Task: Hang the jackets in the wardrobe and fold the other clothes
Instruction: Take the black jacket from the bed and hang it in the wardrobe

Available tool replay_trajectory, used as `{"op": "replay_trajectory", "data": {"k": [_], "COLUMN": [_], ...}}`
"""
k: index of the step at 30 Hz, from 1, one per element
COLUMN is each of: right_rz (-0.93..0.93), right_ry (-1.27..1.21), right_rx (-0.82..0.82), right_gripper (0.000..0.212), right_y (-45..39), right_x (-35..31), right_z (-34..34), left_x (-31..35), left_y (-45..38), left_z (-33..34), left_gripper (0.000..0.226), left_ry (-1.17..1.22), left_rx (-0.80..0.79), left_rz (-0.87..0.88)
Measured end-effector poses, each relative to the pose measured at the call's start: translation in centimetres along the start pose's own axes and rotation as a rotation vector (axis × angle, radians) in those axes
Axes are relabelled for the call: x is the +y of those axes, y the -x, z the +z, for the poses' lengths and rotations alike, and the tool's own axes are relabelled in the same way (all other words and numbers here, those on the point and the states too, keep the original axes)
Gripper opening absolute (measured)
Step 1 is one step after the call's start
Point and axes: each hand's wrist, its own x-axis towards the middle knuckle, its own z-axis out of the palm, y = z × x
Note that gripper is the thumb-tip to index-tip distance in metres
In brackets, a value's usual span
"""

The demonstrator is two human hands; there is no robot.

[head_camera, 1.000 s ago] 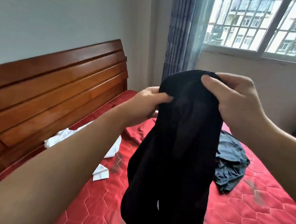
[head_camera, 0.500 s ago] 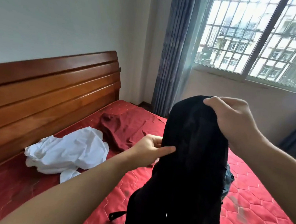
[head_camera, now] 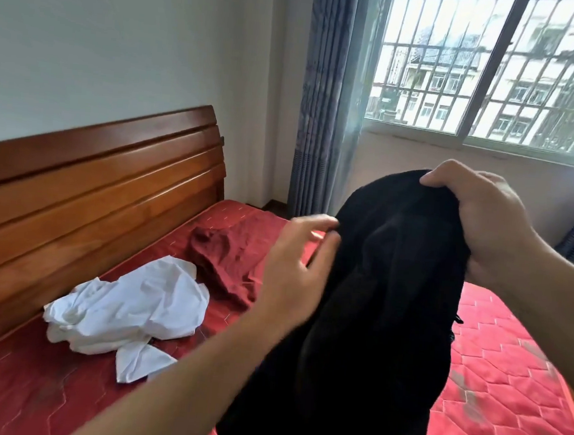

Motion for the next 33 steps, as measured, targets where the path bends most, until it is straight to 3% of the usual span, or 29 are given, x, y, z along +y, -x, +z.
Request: {"op": "replay_trajectory", "data": {"k": [4, 6, 8, 10, 13, 15, 17, 21, 24, 26, 28, 29, 31, 33], "right_rz": [-0.047, -0.061, -0.053, -0.058, -0.080, -0.126, -0.169, -0.276, -0.272, -0.313, -0.429, -0.473, -0.451, -0.271], "right_ry": [-0.016, -0.062, -0.097, -0.072, 0.077, 0.120, 0.235, 0.853, 1.183, 1.277, 1.219, 1.149, 0.918, 0.658], "right_rx": [0.041, 0.096, 0.100, 0.111, 0.210, 0.255, 0.266, 0.155, 0.189, 0.301, 0.305, 0.270, 0.210, 0.191], "right_gripper": [0.025, 0.036, 0.030, 0.014, 0.017, 0.020, 0.021, 0.031, 0.028, 0.061, 0.082, 0.082, 0.058, 0.030], "right_y": [0.0, -0.1, 0.0, -0.1, 0.2, 0.7, 1.6, 4.8, 7.2, 8.9, 10.0, 10.3, 10.0, 9.6], "right_x": [-0.2, -0.9, -1.5, -2.0, -2.4, -2.3, -2.0, -0.7, 1.9, 3.7, 4.8, 5.3, 5.9, 6.1], "right_z": [-0.5, -1.4, -2.5, -4.1, -6.8, -8.7, -10.7, -13.6, -13.2, -10.5, -6.6, -4.6, -1.3, 1.0], "left_x": [-1.6, -3.0, -3.5, -3.2, -2.0, -0.6, 1.4, 5.6, 8.5, 10.0, 11.0, 11.2, 11.3, 10.8], "left_y": [4.3, 5.2, 5.4, 4.6, 1.9, -0.6, -3.2, -7.7, -9.9, -10.3, -10.1, -9.8, -9.1, -8.5], "left_z": [2.3, 2.5, 2.1, 1.3, -1.1, -2.7, -3.9, -5.1, -4.9, -4.3, -3.7, -3.6, -3.6, -4.1], "left_gripper": [0.050, 0.063, 0.071, 0.064, 0.028, 0.017, 0.016, 0.024, 0.029, 0.034, 0.032, 0.028, 0.021, 0.018], "left_ry": [0.009, -0.105, -0.255, -0.359, -0.439, -0.350, -0.131, 0.240, 0.400, 0.416, 0.442, 0.463, 0.506, 0.539], "left_rx": [-0.308, -0.277, -0.187, -0.104, -0.091, -0.126, -0.211, -0.339, -0.450, -0.566, -0.674, -0.725, -0.808, -0.870], "left_rz": [-0.078, -0.094, -0.090, -0.072, 0.028, 0.041, -0.057, -0.151, -0.130, -0.066, -0.039, -0.034, -0.018, -0.021]}}
